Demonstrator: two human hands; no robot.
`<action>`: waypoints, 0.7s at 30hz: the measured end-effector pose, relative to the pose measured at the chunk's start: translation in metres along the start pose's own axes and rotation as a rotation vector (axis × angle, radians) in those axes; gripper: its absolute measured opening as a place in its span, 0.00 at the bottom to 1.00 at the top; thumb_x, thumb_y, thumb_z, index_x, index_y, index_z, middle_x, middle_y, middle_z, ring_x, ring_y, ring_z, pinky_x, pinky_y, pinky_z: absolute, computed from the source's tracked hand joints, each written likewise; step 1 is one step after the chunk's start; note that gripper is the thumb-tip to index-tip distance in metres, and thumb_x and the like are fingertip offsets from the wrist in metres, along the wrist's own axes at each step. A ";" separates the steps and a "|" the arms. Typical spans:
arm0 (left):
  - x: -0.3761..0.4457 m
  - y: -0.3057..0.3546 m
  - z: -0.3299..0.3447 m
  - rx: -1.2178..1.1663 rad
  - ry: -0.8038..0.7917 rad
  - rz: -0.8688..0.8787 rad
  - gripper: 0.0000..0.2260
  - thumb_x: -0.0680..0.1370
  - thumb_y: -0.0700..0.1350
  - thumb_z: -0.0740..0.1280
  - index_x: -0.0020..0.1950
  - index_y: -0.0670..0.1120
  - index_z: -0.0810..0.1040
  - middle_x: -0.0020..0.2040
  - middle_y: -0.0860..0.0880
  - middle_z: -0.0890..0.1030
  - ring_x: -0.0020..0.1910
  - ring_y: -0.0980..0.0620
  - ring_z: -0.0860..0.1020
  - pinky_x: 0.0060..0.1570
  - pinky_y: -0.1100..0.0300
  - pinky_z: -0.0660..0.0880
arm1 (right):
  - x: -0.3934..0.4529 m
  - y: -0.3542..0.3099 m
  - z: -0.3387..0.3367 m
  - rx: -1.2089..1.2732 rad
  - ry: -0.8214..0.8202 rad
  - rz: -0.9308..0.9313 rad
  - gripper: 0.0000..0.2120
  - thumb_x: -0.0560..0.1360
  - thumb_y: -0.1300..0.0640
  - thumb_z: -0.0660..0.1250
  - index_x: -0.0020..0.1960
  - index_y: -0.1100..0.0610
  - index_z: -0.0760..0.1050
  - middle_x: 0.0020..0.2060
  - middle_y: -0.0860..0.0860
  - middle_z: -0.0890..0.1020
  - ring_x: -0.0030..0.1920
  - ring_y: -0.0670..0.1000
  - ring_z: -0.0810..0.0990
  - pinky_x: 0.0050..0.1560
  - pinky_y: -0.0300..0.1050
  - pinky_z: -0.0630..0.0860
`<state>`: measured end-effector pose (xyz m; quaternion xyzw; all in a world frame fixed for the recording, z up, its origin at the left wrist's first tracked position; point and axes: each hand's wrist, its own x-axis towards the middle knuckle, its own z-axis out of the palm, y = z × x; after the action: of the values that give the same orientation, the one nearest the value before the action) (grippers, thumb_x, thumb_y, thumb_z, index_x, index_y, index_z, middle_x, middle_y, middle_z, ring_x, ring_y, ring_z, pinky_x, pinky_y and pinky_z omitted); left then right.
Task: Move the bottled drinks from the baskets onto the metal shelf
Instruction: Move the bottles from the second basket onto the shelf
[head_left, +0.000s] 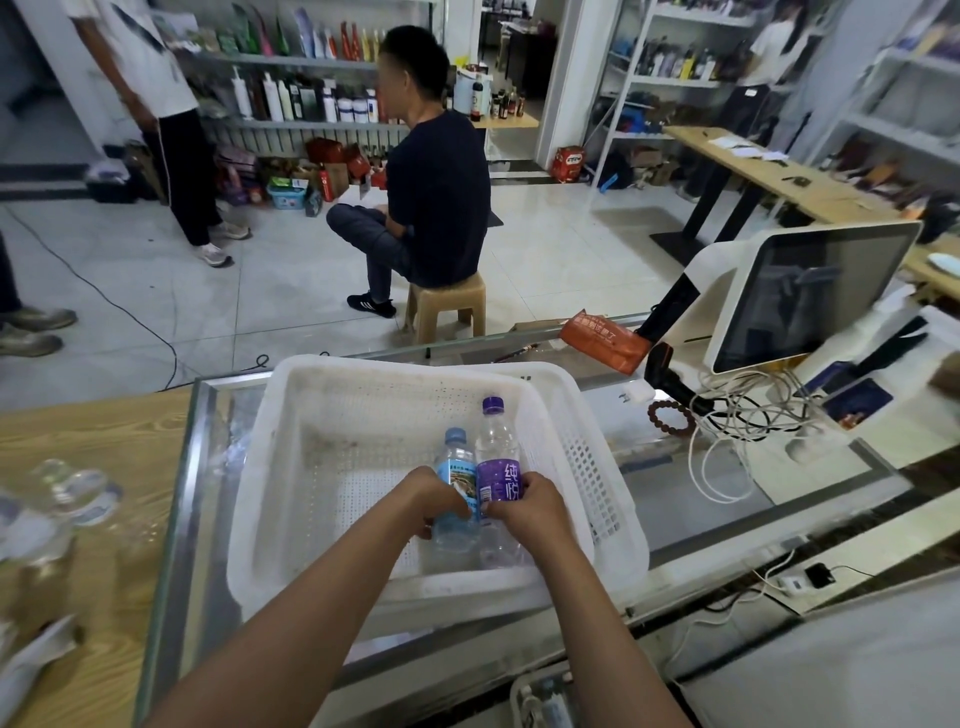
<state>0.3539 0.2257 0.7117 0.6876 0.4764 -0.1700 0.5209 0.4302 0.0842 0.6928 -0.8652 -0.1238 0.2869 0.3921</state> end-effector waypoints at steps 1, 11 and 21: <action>0.000 0.001 0.003 0.004 0.006 0.006 0.16 0.68 0.43 0.79 0.42 0.46 0.71 0.40 0.45 0.77 0.37 0.49 0.78 0.31 0.56 0.75 | 0.000 0.000 0.000 -0.003 -0.002 -0.004 0.21 0.59 0.53 0.81 0.49 0.51 0.78 0.42 0.47 0.84 0.43 0.49 0.83 0.47 0.49 0.82; 0.000 0.010 0.021 0.271 0.119 0.007 0.20 0.67 0.55 0.77 0.51 0.47 0.76 0.38 0.48 0.76 0.33 0.50 0.76 0.27 0.63 0.70 | 0.006 -0.014 -0.010 -0.127 -0.075 0.044 0.21 0.60 0.56 0.82 0.50 0.57 0.82 0.44 0.54 0.85 0.45 0.53 0.83 0.46 0.46 0.81; 0.012 0.014 0.038 0.145 0.279 0.009 0.44 0.68 0.50 0.76 0.76 0.39 0.55 0.64 0.41 0.74 0.58 0.44 0.77 0.54 0.55 0.76 | 0.005 -0.021 -0.009 -0.205 -0.096 0.009 0.19 0.64 0.53 0.79 0.52 0.54 0.81 0.49 0.53 0.84 0.48 0.54 0.82 0.55 0.51 0.80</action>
<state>0.3813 0.1979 0.6955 0.7425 0.5276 -0.1044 0.3994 0.4395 0.0945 0.7112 -0.8866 -0.1670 0.3157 0.2940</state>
